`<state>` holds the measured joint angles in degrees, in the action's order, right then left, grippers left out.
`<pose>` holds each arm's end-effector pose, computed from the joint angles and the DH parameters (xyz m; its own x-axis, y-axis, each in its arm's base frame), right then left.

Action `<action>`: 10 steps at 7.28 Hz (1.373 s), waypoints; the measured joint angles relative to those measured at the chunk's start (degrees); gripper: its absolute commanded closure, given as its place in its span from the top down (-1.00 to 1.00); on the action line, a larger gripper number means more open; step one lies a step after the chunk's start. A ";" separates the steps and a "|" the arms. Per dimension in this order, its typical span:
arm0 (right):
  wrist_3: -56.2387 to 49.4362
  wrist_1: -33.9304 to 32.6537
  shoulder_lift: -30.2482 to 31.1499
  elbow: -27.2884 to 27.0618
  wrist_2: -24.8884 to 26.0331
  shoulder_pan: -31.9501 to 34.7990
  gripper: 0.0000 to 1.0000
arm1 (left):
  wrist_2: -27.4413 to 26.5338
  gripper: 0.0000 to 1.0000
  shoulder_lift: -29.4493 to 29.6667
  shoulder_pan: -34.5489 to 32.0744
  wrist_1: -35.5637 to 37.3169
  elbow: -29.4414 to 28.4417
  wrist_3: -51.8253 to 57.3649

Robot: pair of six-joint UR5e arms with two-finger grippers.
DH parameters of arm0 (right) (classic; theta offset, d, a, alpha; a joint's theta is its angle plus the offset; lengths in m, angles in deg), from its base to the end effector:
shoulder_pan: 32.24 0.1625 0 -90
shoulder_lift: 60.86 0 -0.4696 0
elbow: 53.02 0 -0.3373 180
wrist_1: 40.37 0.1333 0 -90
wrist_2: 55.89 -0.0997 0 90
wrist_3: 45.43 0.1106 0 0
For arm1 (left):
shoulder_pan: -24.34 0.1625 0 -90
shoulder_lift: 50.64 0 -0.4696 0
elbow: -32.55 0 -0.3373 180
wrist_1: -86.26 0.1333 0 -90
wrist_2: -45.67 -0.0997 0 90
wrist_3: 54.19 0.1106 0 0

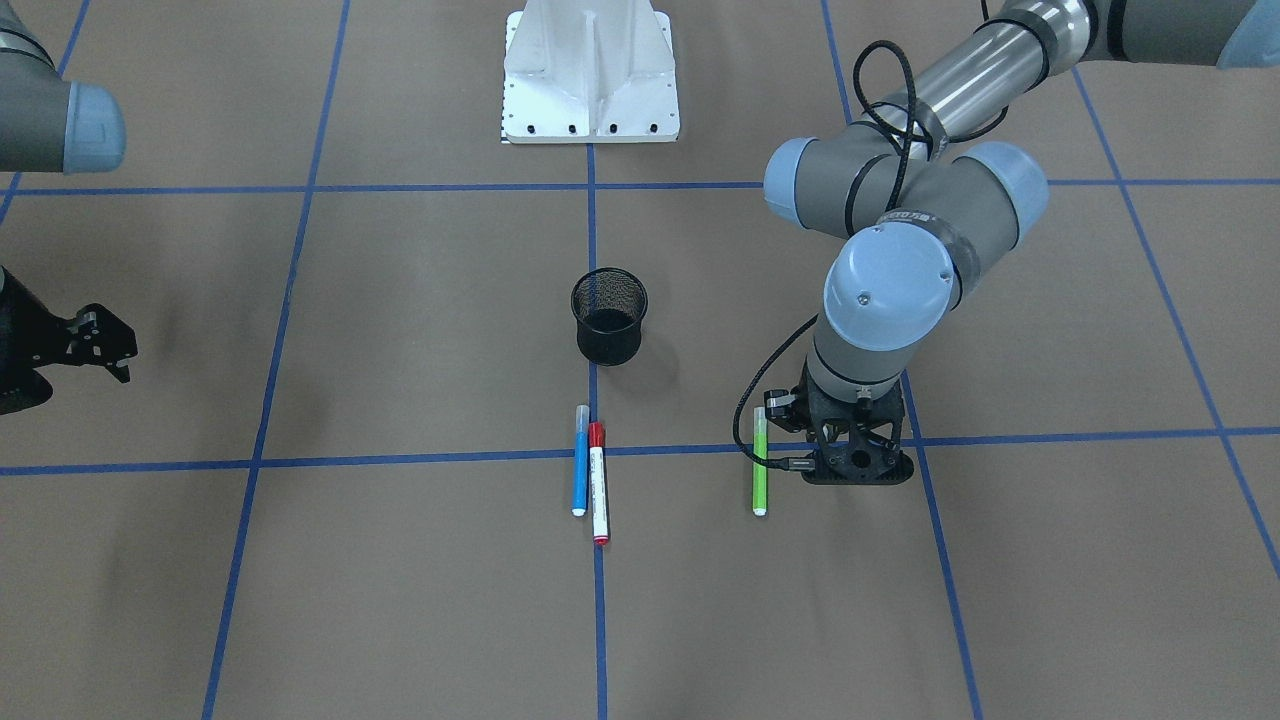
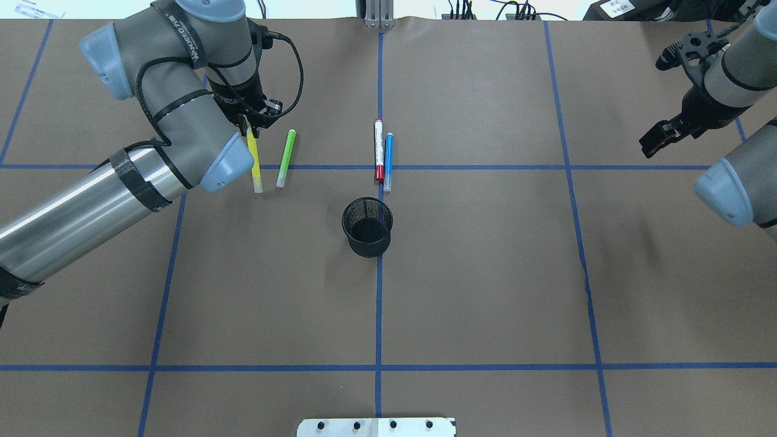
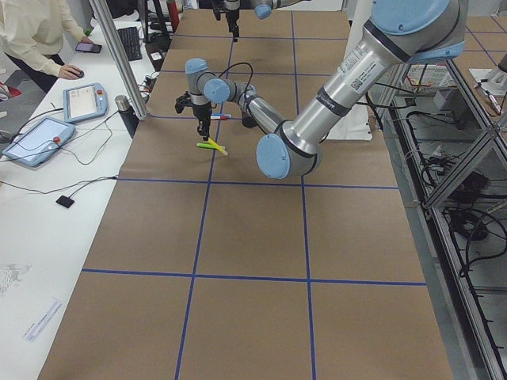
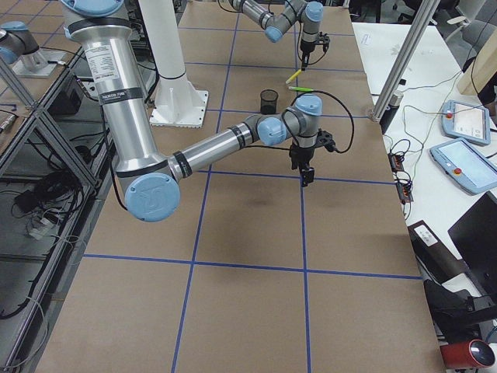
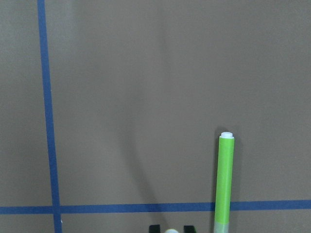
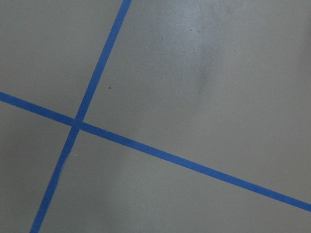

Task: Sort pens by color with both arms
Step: 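Set the yellow highlighter down beside the green highlighter with the left gripper, then raise the left gripper away from the highlighters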

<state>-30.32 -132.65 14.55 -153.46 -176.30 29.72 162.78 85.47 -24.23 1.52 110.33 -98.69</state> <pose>-0.1916 -0.5242 0.5237 0.7590 -0.3460 0.5515 0.2441 0.9365 0.2517 0.4362 -0.6195 0.3386 0.7801 0.0756 -0.6211 -0.0477 0.9970 0.0614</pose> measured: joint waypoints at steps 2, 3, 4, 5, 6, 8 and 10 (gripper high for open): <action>-0.01 0.01 0.00 -0.01 0.00 0.00 0.98 | 0.01 -0.98 0.00 0.19 -0.07 -0.10 0.00; -0.05 0.05 0.00 -0.01 0.00 0.00 0.98 | 0.01 -0.58 0.00 0.21 -0.08 -0.14 0.04; -0.05 0.07 0.00 -0.01 0.00 0.00 0.98 | 0.03 -0.13 -0.02 0.22 -0.08 -0.16 0.10; -0.02 0.06 -0.01 -0.01 0.00 0.00 0.98 | 0.03 0.11 -0.05 0.19 -0.10 -0.17 0.18; 0.00 0.03 -0.05 -0.01 0.00 0.00 0.98 | 0.00 0.25 -0.05 0.15 -0.12 -0.16 0.25; 0.01 0.00 -0.08 0.00 0.00 -0.05 0.98 | -0.03 0.32 -0.05 0.15 -0.13 -0.10 0.48; 0.03 0.00 -0.09 -0.01 0.00 0.02 0.98 | 0.03 0.72 0.02 0.11 0.07 0.09 0.56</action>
<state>-30.29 -132.66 14.47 -153.47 -176.30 29.74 162.80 85.49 -24.12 1.60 110.42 -98.13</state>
